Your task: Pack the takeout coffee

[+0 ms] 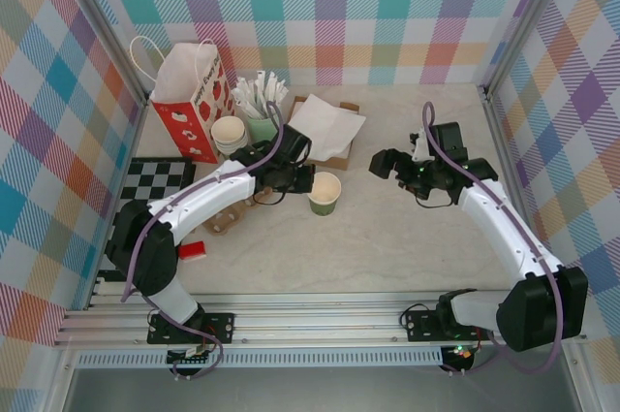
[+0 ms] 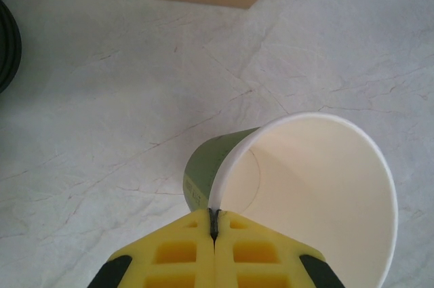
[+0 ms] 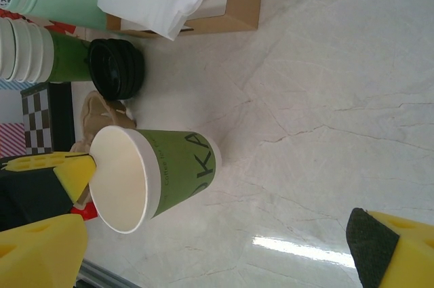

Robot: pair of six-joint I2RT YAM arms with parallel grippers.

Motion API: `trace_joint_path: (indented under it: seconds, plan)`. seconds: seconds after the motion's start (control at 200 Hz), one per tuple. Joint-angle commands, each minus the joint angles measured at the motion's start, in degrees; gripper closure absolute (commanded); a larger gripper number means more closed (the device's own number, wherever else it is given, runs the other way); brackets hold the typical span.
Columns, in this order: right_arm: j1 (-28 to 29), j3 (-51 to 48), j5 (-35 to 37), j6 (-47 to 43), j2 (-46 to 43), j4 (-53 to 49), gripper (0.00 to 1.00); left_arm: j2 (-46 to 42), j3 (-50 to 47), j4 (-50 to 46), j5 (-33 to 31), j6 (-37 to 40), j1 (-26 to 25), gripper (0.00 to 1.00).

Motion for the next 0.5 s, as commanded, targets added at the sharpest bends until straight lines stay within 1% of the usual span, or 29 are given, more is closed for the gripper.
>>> trace_joint_path:
  seconds: [0.0, 0.09, 0.325, 0.38, 0.47, 0.5]
  plan:
    - [0.8, 0.5, -0.5, -1.5, 0.8, -0.8, 0.0, 0.9, -0.5, 1.1, 0.9, 1.8, -0.6, 1.0]
    - [0.9, 0.6, -0.5, -1.6, 1.0, -0.8, 0.0, 1.1, -2.2, 3.2, 1.8, 1.9, -0.6, 1.0]
    - [1.2, 0.9, 0.0, -1.8, 1.0, -1.3, 0.0, 2.9, -2.0, 2.7, 2.3, 3.1, -0.6, 0.99]
    - [1.3, 1.0, 0.2, -1.9, 0.8, -1.4, 0.0, 3.1, -1.8, 2.2, 1.9, 3.4, -0.6, 0.96]
    - [1.3, 1.3, 0.6, -2.1, 0.7, -1.7, 0.0, 2.6, -1.6, 1.4, 1.0, 4.0, -0.6, 0.86]
    - [1.3, 1.6, 0.7, -2.2, 0.7, -1.9, 0.0, 2.2, -1.6, 1.3, 1.0, 3.9, -0.6, 0.81]
